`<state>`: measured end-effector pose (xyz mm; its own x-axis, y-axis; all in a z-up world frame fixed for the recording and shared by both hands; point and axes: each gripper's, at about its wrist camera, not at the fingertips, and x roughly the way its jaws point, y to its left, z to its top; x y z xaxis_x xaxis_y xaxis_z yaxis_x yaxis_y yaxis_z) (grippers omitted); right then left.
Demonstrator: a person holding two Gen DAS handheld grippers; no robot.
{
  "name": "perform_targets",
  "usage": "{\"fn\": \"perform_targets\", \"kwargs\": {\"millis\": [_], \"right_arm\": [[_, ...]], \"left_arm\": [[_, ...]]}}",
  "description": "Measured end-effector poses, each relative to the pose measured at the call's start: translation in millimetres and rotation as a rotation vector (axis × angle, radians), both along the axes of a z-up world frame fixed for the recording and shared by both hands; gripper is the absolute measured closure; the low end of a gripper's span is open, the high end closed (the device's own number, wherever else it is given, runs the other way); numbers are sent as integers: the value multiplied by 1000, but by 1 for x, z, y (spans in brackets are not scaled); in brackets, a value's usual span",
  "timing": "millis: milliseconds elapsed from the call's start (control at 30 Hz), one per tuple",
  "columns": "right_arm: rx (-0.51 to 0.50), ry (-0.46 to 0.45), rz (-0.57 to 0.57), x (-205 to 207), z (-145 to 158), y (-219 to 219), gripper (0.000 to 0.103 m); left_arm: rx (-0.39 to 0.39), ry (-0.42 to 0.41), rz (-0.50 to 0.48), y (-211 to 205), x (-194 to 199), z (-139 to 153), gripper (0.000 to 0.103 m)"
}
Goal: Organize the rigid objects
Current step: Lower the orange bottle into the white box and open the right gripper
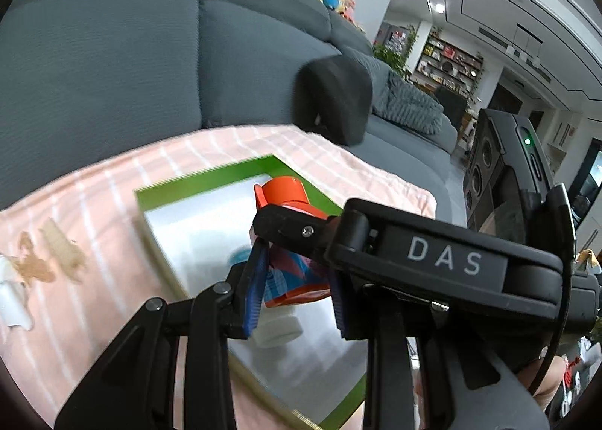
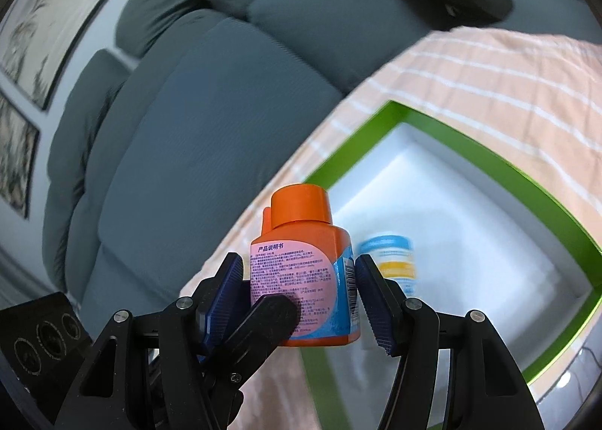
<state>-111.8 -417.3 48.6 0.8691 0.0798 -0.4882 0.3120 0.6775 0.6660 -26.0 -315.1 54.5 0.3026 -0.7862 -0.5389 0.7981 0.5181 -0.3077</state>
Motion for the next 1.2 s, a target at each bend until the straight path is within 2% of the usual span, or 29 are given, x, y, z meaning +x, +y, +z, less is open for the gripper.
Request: {"fn": "perform_targets", "kwargs": {"millis": [133, 433, 633, 667, 733, 767, 800, 867, 933, 1033, 1100, 1200], "right_arm": [[21, 36, -38, -6, -11, -19, 39], [3, 136, -92, -4, -24, -29, 39], [-77, 169, -132, -5, -17, -22, 39], [-78, 166, -130, -6, -16, -21, 37], [-94, 169, -143, -7, -12, -18, 29], [-108, 172, -155, -7, -10, -16, 24], [-123, 173, -169, -8, -8, -14, 22], [-155, 171, -184, -8, -3, -9, 16], [-179, 160, -182, -7, 2, -1, 13], [-209, 145, -152, -2, 8, 12, 12], [-231, 137, -125, 3, 12, 24, 12], [-266, 124, -81, 11, 17, 42, 12]], "left_arm": [[4, 39, -26, -12, -3, -8, 76], [18, 139, -36, -16, 1, -24, 76], [36, 115, -2, -5, -7, -15, 70], [45, 105, 15, -2, -8, -13, 64], [69, 76, 58, 5, -10, -9, 44], [85, 59, 92, 10, -10, -6, 30], [101, 48, 121, 15, -10, -4, 25], [137, 38, 178, 26, -10, -1, 25], [200, 9, 280, 40, -9, 2, 25], [262, -45, 400, 59, -11, 4, 24], [275, -61, 457, 75, -11, 5, 24], [259, -39, 519, 103, -8, 6, 22]]}}
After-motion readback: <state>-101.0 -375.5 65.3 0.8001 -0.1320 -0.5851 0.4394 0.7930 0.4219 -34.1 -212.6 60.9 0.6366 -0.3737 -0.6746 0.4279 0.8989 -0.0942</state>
